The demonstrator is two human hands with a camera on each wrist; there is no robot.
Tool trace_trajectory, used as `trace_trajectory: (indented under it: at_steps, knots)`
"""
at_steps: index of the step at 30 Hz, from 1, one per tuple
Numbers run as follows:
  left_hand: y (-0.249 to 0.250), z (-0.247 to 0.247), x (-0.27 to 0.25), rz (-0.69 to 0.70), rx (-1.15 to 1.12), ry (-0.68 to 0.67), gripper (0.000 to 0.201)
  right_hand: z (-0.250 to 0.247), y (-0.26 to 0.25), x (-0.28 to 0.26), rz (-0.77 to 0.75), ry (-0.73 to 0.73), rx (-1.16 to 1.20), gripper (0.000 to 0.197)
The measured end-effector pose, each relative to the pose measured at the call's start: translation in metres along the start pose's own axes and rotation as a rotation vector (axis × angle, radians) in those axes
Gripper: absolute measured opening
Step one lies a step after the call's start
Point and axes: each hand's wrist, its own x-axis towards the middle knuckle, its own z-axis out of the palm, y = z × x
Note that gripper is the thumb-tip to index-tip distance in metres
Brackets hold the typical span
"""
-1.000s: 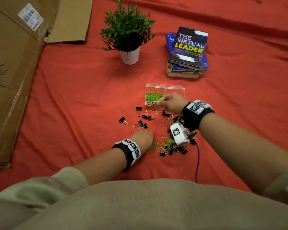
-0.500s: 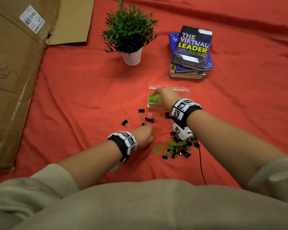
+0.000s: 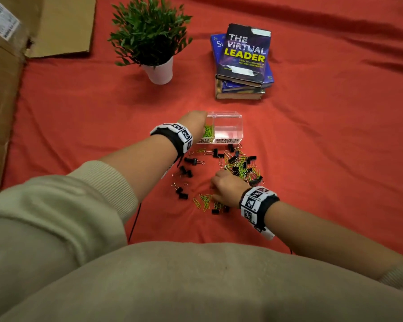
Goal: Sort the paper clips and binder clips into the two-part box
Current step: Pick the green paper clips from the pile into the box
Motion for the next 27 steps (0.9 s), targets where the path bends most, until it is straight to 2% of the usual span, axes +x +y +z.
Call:
trace_trajectory:
  at_steps: [3,6,8,12,15,19,22,27]
  knots:
    - [0.001,0.007,-0.009,0.039,0.024,0.037,0.028,0.01,-0.004,-0.005,-0.039,0.008,-0.038,0.036]
    - [0.002,0.015,-0.033,0.115,0.017,0.166,0.032,0.017,-0.005,-0.006,-0.057,0.025,-0.05,0.029]
    - [0.004,0.024,-0.056,0.182,-0.002,0.175,0.027,0.019,-0.006,-0.005,-0.058,0.019,-0.042,0.026]
    - [0.002,0.062,-0.1,0.268,-0.025,-0.1,0.015,0.016,-0.007,-0.005,-0.041,0.012,-0.034,0.025]
    - [-0.003,0.089,-0.122,0.268,0.019,-0.225,0.019,0.011,-0.005,-0.005,0.007,-0.018,0.004,0.021]
    - [-0.006,0.105,-0.137,0.201,0.029,-0.226,0.029,0.003,0.003,-0.008,0.08,0.032,0.241,0.014]
    - [-0.006,0.11,-0.144,0.213,0.059,-0.199,0.026,-0.005,0.012,-0.007,0.163,0.105,0.437,0.009]
    - [-0.003,0.114,-0.151,0.25,0.148,-0.167,0.023,-0.022,0.018,-0.011,0.253,0.078,0.778,0.018]
